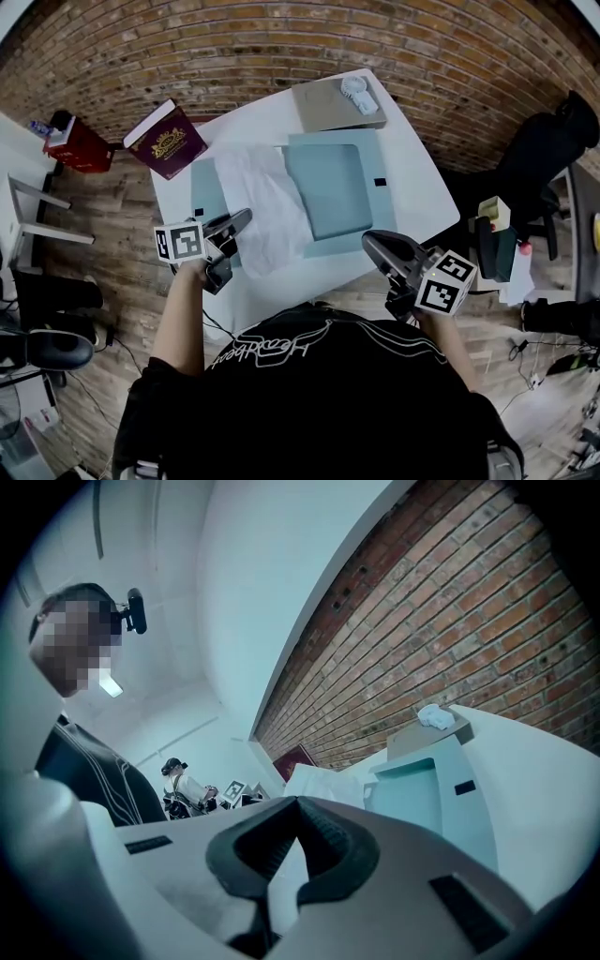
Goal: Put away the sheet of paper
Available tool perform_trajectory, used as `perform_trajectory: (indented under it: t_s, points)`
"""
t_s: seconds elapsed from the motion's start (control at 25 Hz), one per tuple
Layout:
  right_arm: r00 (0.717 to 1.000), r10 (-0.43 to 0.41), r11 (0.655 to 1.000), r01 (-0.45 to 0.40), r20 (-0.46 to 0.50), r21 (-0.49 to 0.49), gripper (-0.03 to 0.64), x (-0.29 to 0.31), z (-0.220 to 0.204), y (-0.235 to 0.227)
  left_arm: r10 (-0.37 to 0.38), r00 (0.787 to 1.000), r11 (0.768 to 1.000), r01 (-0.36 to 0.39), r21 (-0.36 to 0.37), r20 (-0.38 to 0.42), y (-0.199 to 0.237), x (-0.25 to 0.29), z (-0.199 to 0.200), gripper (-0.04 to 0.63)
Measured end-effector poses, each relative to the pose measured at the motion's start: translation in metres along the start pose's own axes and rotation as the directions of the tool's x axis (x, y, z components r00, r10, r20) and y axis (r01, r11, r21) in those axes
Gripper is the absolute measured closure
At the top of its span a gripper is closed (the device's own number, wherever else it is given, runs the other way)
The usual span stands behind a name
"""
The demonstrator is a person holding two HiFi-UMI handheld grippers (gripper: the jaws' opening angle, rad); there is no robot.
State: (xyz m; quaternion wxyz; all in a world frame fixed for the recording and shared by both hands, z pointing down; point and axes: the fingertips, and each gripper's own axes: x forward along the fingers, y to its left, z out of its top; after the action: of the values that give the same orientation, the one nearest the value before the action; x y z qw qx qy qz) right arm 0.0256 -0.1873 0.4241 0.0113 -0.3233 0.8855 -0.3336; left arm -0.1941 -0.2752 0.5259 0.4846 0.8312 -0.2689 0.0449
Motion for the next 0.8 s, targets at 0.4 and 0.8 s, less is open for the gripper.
perform_trajectory:
  t_s: [0.4,0.8]
  points:
    - [1.0,-0.028,1.0,0.028,0.001,0.002,0.614,0.016,-0.003,-0.006,0.139,0.982,0.99,-0.141,-0.007,-0.129,0.051,0.022,-0.006,0.565]
    - [1.0,-0.021,1.0,0.021,0.009,-0.018,0.614,0.024,-0.001,-0.005,0.196,0.965,0.981,-0.194,0.029,-0.176,0.059,0.046,-0.015,0.565]
